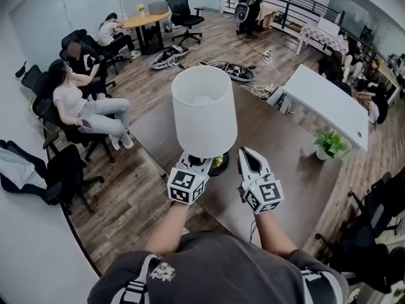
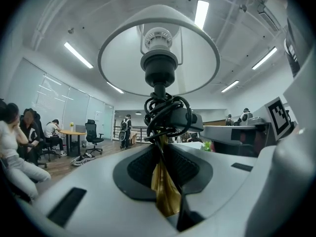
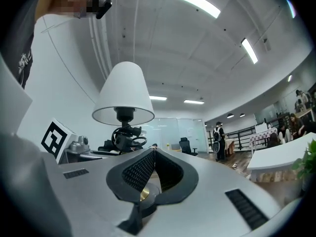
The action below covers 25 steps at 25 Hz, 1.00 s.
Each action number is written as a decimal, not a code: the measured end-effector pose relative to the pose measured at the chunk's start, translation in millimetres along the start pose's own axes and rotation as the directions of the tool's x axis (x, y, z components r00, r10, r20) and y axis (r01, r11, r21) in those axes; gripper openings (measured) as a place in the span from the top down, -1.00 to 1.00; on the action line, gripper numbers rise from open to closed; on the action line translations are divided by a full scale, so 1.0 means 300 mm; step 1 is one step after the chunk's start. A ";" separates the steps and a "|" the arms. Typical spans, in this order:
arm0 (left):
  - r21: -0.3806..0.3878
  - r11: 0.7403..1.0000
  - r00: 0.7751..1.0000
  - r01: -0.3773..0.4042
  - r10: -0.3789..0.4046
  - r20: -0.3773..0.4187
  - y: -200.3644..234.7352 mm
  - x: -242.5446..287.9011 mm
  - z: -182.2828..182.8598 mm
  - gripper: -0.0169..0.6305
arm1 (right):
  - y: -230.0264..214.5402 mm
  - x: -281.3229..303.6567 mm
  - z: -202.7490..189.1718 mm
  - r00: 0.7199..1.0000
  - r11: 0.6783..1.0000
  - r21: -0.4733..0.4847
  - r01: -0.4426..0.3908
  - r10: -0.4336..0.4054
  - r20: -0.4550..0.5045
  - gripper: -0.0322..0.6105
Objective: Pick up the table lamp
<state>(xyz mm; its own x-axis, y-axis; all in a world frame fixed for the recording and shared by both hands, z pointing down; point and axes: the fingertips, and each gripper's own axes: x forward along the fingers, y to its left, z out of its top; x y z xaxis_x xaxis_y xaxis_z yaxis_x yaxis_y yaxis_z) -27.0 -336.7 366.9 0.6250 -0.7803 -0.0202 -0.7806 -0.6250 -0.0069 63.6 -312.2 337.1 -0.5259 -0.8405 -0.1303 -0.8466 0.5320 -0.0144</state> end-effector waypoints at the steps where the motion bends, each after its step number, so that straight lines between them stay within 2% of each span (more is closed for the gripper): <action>1: 0.002 1.000 1.000 -0.002 0.002 0.001 0.003 -0.002 0.002 0.71 | 0.002 0.004 -0.001 1.000 1.000 -0.016 0.006 -0.006 -0.009 0.81; 4: 0.009 1.000 1.000 -0.001 0.001 -0.001 0.008 -0.010 -0.001 0.71 | 0.000 0.009 -0.019 0.998 0.998 -0.059 0.038 -0.040 -0.043 0.82; 9: 0.019 1.000 1.000 0.007 -0.007 -0.004 0.000 -0.006 -0.012 0.71 | -0.027 0.011 -0.035 0.994 0.994 -0.072 0.088 -0.093 -0.064 0.82; 25: 0.022 1.000 1.000 -0.003 0.003 -0.011 -0.008 0.005 -0.042 0.71 | -0.036 0.004 -0.075 0.988 0.980 -0.170 0.105 -0.123 -0.097 0.82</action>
<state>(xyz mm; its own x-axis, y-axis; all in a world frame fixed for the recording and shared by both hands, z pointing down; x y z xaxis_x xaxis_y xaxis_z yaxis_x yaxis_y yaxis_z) -24.2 -336.6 379.5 0.6226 -0.7825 -0.0091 -0.7823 -0.6222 -0.0292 70.3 -321.2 359.4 -0.4233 -0.9055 -0.0308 -0.8987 0.4154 0.1405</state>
